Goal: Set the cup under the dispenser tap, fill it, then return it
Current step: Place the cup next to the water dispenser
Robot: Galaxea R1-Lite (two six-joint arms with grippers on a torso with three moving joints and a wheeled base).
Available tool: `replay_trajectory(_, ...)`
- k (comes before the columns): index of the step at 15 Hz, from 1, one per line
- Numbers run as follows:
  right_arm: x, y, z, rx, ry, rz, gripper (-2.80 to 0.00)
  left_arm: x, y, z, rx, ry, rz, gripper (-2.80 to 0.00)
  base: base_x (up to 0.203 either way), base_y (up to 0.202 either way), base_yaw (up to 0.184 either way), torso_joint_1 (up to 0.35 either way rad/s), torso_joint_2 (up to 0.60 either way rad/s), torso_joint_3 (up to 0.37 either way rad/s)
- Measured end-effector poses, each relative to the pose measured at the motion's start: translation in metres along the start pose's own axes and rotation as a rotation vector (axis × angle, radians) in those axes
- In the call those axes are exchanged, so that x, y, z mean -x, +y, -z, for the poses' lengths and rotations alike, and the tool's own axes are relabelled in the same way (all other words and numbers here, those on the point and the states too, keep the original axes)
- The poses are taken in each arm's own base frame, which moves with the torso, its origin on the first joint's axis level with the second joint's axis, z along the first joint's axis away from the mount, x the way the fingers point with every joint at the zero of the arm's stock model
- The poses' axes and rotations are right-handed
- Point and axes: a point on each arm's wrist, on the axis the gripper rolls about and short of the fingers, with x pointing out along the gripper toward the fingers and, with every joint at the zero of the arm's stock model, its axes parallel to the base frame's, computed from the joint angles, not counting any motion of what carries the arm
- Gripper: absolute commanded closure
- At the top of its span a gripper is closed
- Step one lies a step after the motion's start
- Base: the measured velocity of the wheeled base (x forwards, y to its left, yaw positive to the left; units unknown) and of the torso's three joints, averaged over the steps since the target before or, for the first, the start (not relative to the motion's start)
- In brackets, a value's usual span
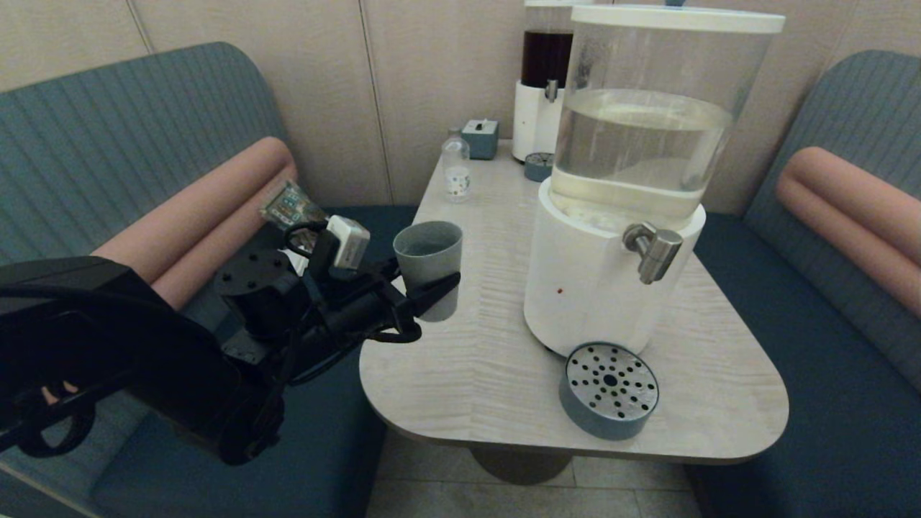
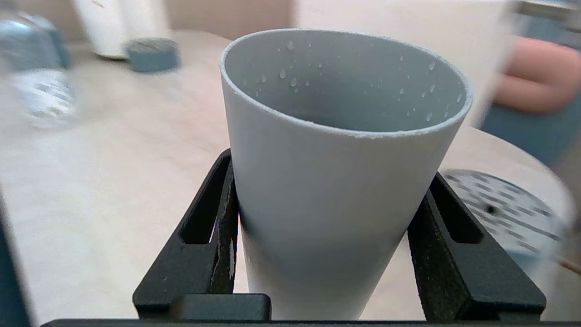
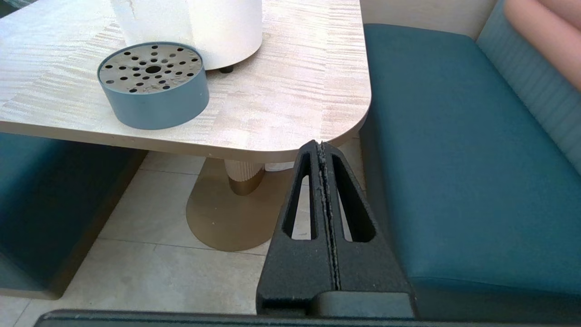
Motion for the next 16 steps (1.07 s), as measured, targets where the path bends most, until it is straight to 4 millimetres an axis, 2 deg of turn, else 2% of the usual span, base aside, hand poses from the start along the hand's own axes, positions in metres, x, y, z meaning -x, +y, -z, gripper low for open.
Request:
replay_trajectory(4,0.0,0.0,0.0,0.0,0.0,0.0,0.0,-0.025,0.036,0.016,-0.039,-0.048,-0.051,0.0,0.0,0.0,0.0,0.0,0.0,0.0)
replay_trajectory(9,0.0,0.0,0.0,0.0,0.0,0.001,0.0,-0.059,0.067,0.069,-0.049,-0.067,-0.076,0.0,0.0,0.0,0.0,0.0,0.0,0.0)
replay_trajectory(12,0.0,0.0,0.0,0.0,0.0,0.0,0.0,-0.068,0.075,0.098,-0.027,-0.056,-0.08,0.0,0.0,0.0,0.0,0.0,0.0,0.0)
replay_trajectory(16,0.0,0.0,0.0,0.0,0.0,0.0,0.0,-0.069,0.078,0.12,0.001,-0.033,-0.084,0.0,0.0,0.0,0.0,0.0,0.0,0.0)
